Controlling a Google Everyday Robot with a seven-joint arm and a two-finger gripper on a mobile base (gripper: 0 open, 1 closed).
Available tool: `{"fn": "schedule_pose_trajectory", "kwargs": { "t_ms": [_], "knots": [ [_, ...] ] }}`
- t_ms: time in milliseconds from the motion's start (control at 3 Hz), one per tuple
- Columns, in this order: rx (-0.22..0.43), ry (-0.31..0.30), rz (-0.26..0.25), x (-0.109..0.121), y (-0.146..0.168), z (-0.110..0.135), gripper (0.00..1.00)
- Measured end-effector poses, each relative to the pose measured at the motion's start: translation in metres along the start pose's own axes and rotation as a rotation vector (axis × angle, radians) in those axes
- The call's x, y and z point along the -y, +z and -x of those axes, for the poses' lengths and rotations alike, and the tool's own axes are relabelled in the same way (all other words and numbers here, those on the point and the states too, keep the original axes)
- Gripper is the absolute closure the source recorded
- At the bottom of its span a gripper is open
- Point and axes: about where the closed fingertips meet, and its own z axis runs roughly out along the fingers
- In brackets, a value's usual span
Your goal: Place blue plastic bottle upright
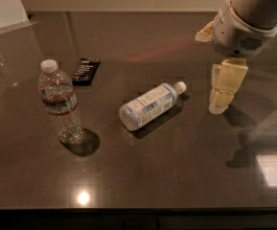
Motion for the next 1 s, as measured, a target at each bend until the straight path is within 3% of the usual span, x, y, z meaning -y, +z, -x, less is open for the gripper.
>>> {"fn": "schedule_pose_trajectory", "kwargs": {
  "t_ms": [667,1000],
  "knots": [
    [-0.027,-0.211,0.09,0.017,0.062,0.028,0.0],
    [0.008,-0.299,0.142,0.019,0.089,0.046,0.0]
  ]
}}
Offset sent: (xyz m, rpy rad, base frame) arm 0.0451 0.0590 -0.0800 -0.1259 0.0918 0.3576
